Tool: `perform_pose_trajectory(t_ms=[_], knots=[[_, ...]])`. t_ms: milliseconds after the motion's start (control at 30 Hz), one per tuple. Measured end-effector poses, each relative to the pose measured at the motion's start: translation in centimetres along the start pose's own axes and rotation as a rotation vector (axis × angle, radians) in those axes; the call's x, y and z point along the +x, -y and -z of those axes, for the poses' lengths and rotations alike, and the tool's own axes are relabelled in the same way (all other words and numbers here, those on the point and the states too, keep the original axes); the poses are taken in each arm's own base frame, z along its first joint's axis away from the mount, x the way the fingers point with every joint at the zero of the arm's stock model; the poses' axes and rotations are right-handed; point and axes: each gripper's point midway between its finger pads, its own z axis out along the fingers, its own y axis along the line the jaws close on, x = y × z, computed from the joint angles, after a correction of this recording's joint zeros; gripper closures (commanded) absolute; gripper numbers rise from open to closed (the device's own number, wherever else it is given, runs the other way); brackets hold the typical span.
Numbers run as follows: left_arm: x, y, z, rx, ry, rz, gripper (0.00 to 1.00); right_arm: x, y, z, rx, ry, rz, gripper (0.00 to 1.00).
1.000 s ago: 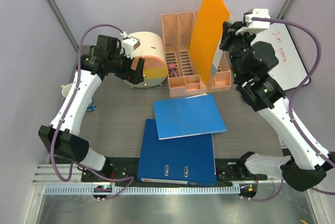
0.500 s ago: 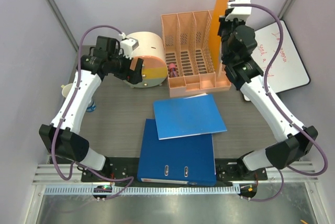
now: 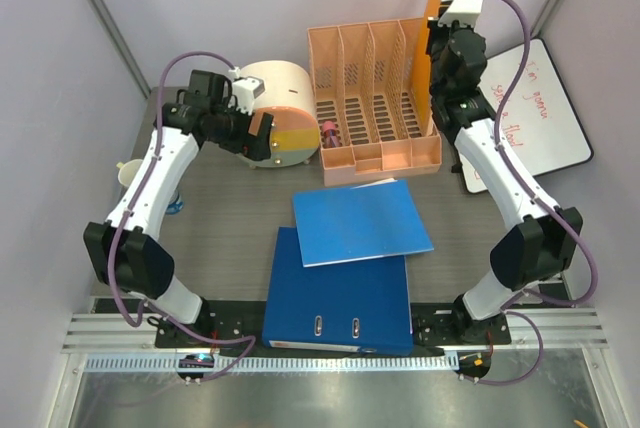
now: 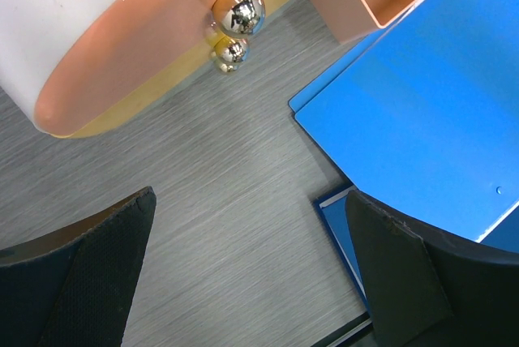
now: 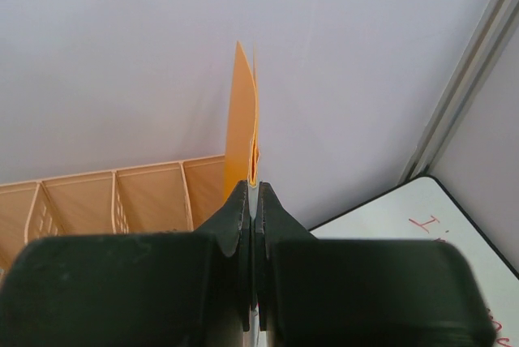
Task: Organize the desk
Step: Place the folder in the storage box.
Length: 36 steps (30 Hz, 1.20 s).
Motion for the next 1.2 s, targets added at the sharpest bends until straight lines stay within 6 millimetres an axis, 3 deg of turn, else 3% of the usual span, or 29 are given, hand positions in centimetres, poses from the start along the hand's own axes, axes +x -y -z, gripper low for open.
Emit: perform_pose_trajectory(t_ms=[333, 667, 900, 1200], knots=[[0.8, -0.6, -2.1, 0.008, -0.050, 0.018, 0.00, 5.9, -0.5, -3.7, -0.018, -0.074, 0.015, 0.99], [1.2, -1.1, -3.8, 0.013, -0.085, 0.030, 0.00, 6.9, -1.1, -5.3, -0.034, -0.050, -0.006, 0.99], [1.2, -1.2, -3.9, 0.014, -0.088, 0.031, 0.00, 9.4, -1.0, -3.1, -0.046, 0.007, -0.046, 0.99], [1.2, -1.1, -3.9, 0.018, -0.087, 0.033, 0.02, 8.5, 0.7, 0.2, -0.019, 0.124, -0.116, 0.99]])
